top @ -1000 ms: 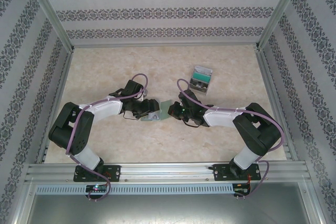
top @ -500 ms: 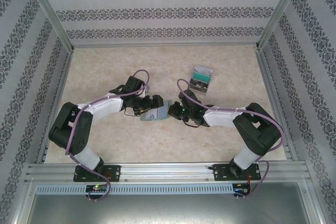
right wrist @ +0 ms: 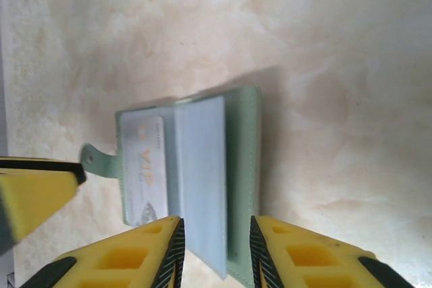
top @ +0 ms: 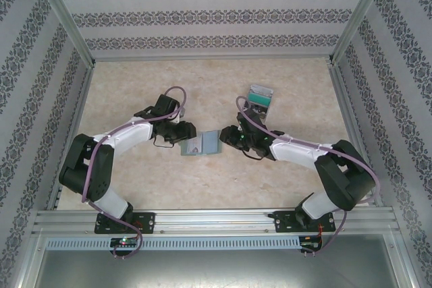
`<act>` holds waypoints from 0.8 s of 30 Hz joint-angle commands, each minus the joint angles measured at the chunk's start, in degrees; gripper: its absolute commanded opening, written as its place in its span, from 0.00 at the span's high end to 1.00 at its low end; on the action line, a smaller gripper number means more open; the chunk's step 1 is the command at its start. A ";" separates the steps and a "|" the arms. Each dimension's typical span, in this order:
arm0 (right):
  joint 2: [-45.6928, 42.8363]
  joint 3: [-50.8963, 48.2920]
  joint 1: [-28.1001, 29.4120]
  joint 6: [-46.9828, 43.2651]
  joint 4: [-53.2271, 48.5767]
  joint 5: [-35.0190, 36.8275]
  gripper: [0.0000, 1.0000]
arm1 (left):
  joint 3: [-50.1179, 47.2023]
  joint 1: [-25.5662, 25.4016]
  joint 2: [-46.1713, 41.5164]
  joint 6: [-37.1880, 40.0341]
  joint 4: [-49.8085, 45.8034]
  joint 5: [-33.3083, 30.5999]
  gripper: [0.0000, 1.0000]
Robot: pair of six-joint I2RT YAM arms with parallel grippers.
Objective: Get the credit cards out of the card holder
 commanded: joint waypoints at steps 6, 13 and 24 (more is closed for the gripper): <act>4.77 9.99 1.46 -6.27 -2.69 -6.73 0.79 | -0.58 1.65 2.99 1.55 -0.54 -0.78 0.73; 13.56 15.01 3.96 -3.92 -0.87 -11.08 0.82 | -1.41 1.92 5.10 1.24 0.40 -0.02 0.76; 19.96 14.96 4.28 -1.63 1.01 -13.02 0.84 | -2.38 1.86 6.16 0.58 0.01 -0.97 0.80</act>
